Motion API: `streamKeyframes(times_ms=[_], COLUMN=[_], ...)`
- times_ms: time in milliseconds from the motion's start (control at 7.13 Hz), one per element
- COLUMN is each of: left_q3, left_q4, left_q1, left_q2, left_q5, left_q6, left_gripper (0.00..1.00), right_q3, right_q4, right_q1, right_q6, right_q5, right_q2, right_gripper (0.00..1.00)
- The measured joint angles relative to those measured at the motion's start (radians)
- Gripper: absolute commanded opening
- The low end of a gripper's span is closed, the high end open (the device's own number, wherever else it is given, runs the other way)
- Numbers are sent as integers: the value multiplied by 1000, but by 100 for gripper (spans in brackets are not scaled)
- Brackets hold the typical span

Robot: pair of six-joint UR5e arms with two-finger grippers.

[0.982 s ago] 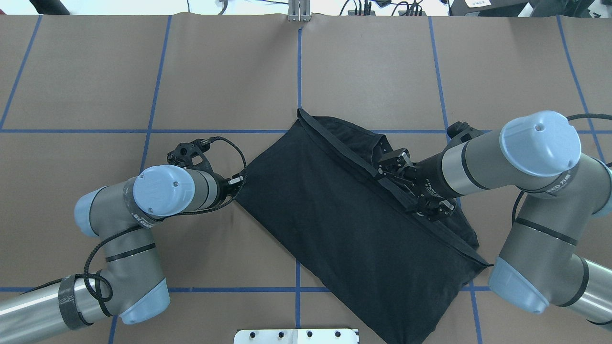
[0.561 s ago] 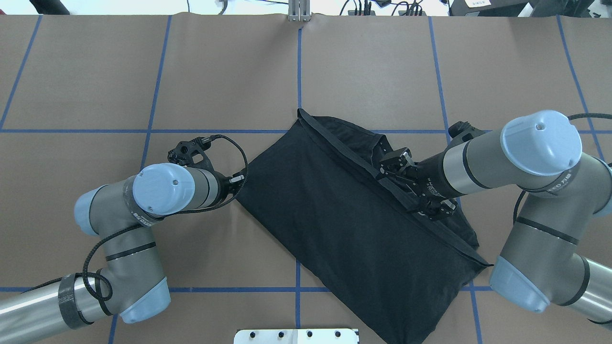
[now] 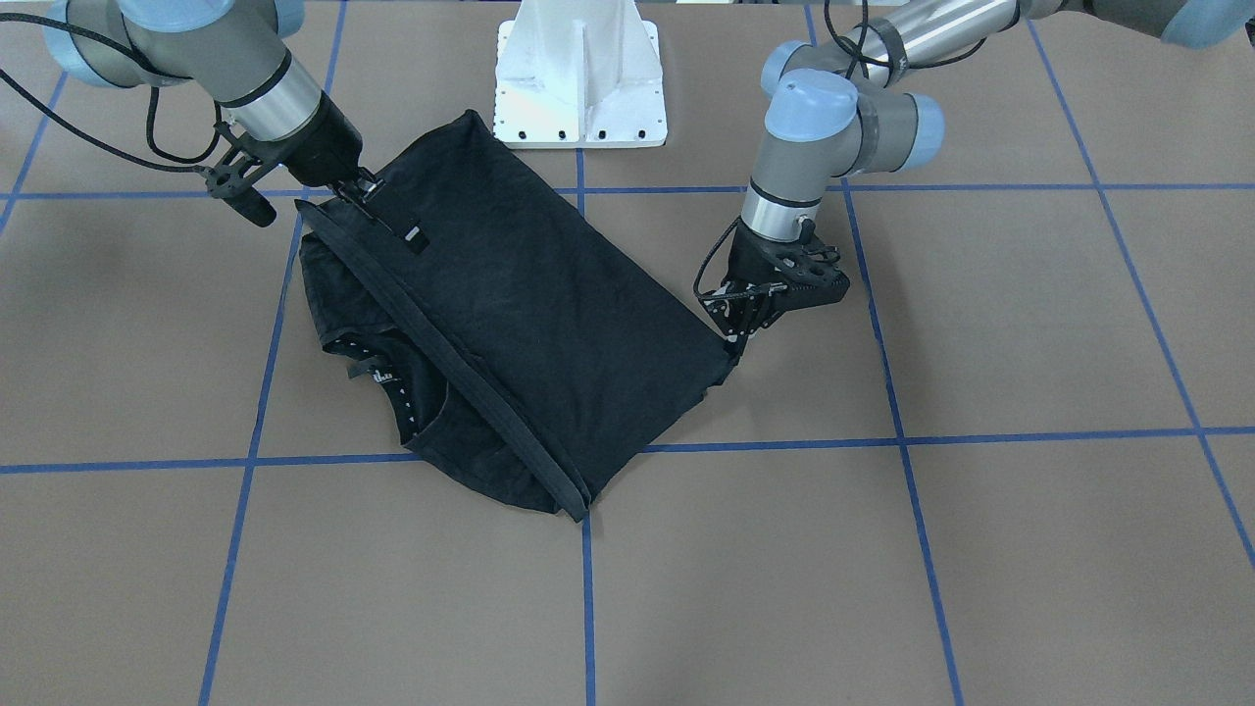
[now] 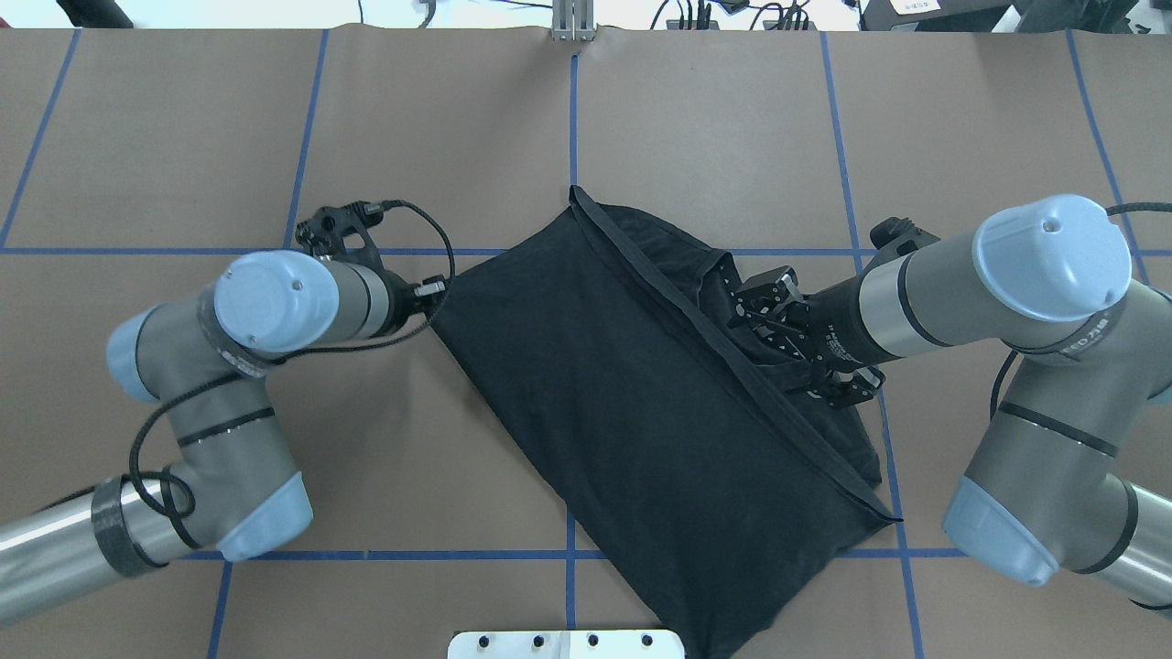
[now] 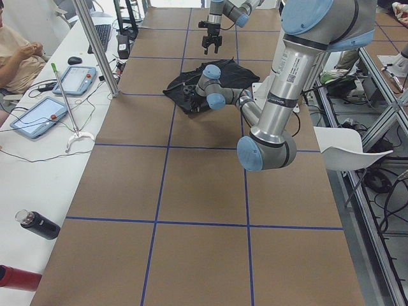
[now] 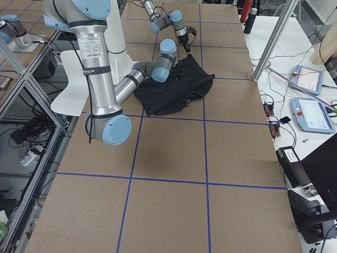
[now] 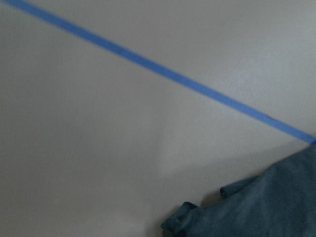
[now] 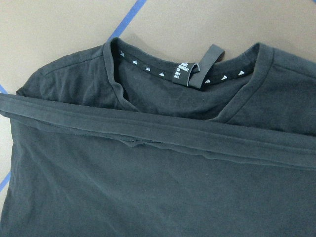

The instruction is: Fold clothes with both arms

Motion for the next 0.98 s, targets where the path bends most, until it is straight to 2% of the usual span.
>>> streamKeyframes(times_ms=[140,281,421,842,982], left_q3=[38,123,247,731,847], left_q4=[-15,-53,-122,-391,-458], left_q1=[-50,-90,-123,-190,-203], left_q2=[-31,-93,-172,-441,-503], left_q5=[-1,-2,-1,36,50], left_q6=[37,58,73,145,172], left_gripper=[0,0,0,0,0], right_q3=[1,2,3,-1,-2], right_q4=[-2,-3,-4,-3,-2], right_q1=[11,21,32,44,44], right_q6=[0,-1,-1,-1,-1], right_q5=[0,-3,-5,-26,-47], right_q2=[0,1,1,4,7], right_gripper=[100,100,100,100,100])
